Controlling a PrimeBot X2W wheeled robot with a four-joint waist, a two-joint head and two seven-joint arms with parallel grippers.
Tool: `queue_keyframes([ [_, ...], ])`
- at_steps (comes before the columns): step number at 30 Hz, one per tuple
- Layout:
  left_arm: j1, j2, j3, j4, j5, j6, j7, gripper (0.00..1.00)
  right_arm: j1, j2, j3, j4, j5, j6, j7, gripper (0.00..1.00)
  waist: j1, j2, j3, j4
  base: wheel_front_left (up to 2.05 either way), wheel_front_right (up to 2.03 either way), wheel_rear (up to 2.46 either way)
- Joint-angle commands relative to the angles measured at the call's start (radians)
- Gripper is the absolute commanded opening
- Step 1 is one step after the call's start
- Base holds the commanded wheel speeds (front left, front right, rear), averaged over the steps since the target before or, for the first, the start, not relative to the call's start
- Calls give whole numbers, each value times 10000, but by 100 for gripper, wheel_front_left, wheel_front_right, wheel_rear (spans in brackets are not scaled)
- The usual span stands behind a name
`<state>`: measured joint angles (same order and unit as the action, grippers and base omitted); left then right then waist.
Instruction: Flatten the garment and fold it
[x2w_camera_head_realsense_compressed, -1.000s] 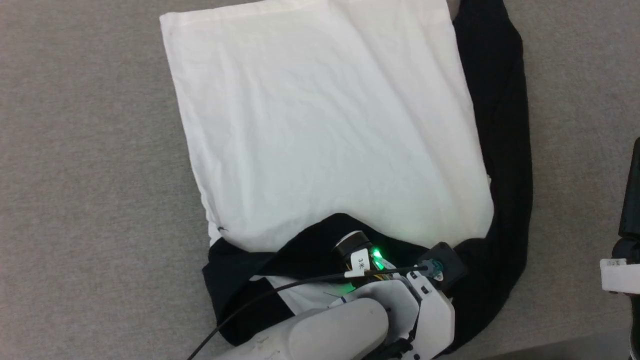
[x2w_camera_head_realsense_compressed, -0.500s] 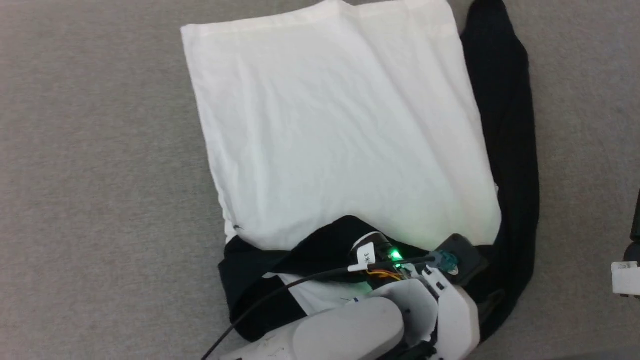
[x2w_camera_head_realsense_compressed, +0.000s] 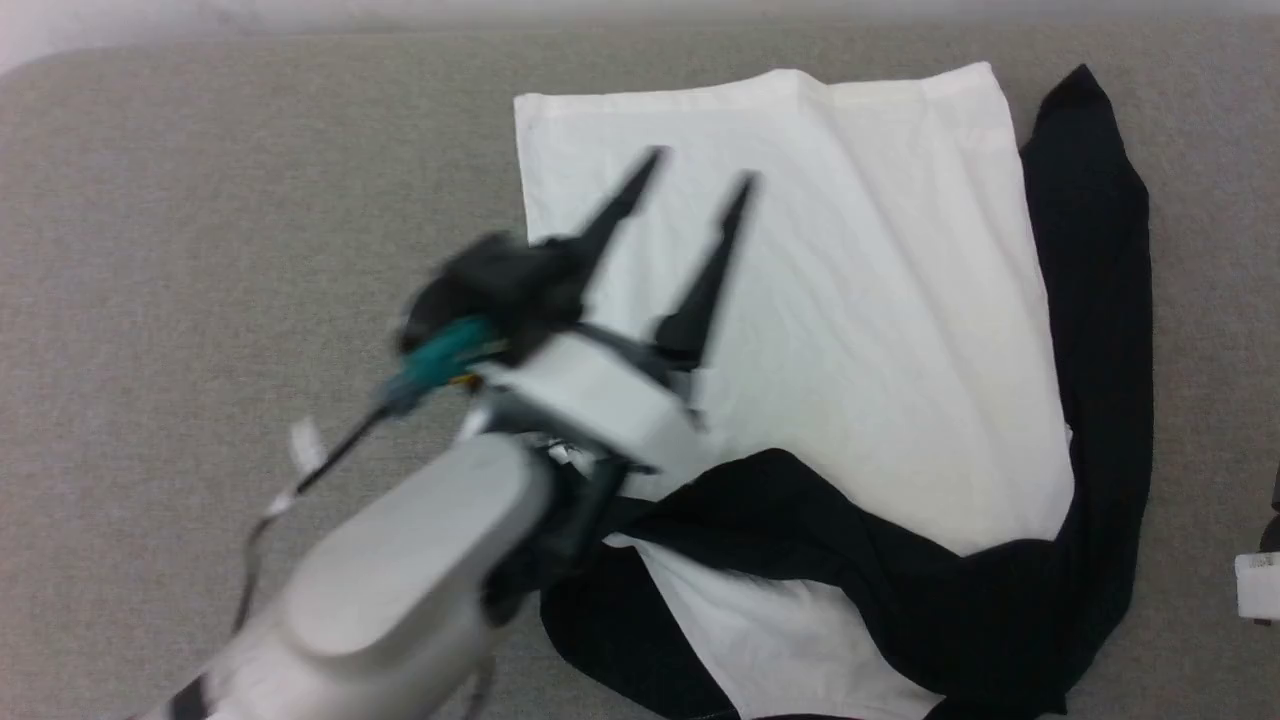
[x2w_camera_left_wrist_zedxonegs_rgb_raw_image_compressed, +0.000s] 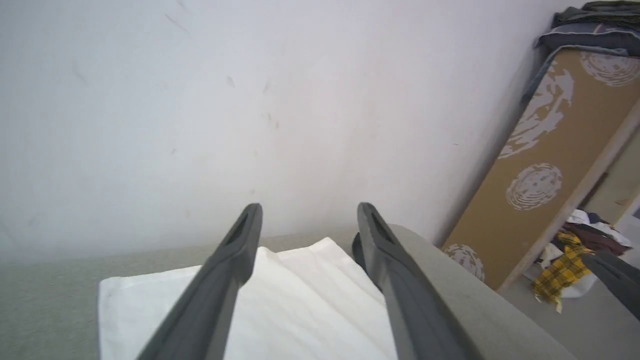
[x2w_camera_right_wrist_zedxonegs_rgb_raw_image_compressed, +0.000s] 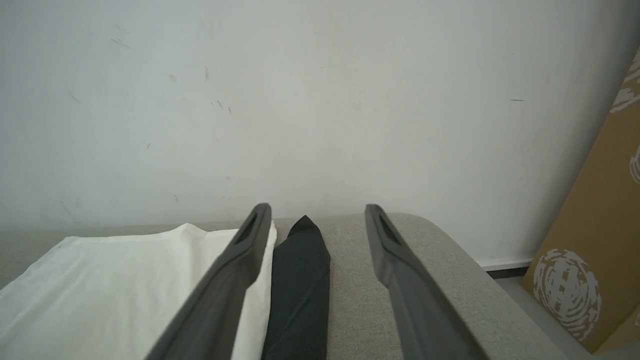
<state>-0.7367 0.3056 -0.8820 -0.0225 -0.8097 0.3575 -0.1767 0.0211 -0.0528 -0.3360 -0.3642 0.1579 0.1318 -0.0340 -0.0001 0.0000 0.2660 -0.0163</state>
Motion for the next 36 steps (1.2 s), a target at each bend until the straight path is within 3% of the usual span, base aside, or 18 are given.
queue_keyframes([
  [1, 506, 382, 283, -381, 24, 241, -221, 100, 104, 26, 28, -53, -9, -11, 40, 100, 1, 0, -236, 215, 0, 0, 0],
  [4, 1714, 1423, 1477, -1654, 81, 1035, -676, 100, 172, 26, 76, -60, 30, -11, 51, 100, 1, 0, -286, 250, 0, 0, 0],
  [7, 3243, 2071, 2832, -2766, 371, 1738, -830, 100, 242, 26, 95, -13, 106, -11, 34, 100, 1, 0, -325, 303, 0, 0, 0],
  [9, 4347, 2190, 3831, -3440, 891, 2097, -842, 100, 301, 26, 103, 20, 157, -11, 21, 100, 1, 0, -333, 348, 0, 0, 0],
  [11, 5436, 2267, 4433, -3846, 1562, 2159, -845, 100, 370, 26, 108, 50, 209, -11, 8, 100, 1, 0, -342, 406, 0, 0, 0],
  [13, 6399, 2299, 4610, -3983, 2200, 2064, -847, 100, 449, 26, 138, 108, 252, -11, 2, 100, 1, 0, -357, 454, 0, 0, 0],
  [16, 7446, 1677, 4969, -4202, 2705, 1833, -848, 100, 555, 26, 134, 243, 380, -11, -69, 100, 1, 0, -376, 523, 0, 0, 0],
  [22, 8304, 413, 5833, -3867, 3699, 402, -849, 100, 805, 26, 225, 623, 630, -11, -193, 100, 1, 0, -368, 690, 0, 0, 0],
  [27, 8115, -193, 6334, -3500, 4354, -585, -850, 100, 417, 26, 348, 664, 539, -11, -144, 100, 1, 0, -99, 689, 0, 0, 0],
  [30, 7891, -422, 6544, -3431, 4656, -958, -850, 100, -251, 22, 481, 459, 534, -11, 126, 100, 1, 0, 234, 636, 0, 0, 0],
  [32, 7772, -538, 6671, -3453, 4804, -1125, -850, 100, -950, -231, 566, 361, 647, -11, 474, 100, 1, 0, 540, 554, 0, 0, 0],
  [36, 7512, -728, 6883, -3627, 5038, -1356, -850, 100, -2692, -1367, 696, 332, 1096, -11, 1540, 100, 1, 0, 1288, 411, 0, 0, 0],
])
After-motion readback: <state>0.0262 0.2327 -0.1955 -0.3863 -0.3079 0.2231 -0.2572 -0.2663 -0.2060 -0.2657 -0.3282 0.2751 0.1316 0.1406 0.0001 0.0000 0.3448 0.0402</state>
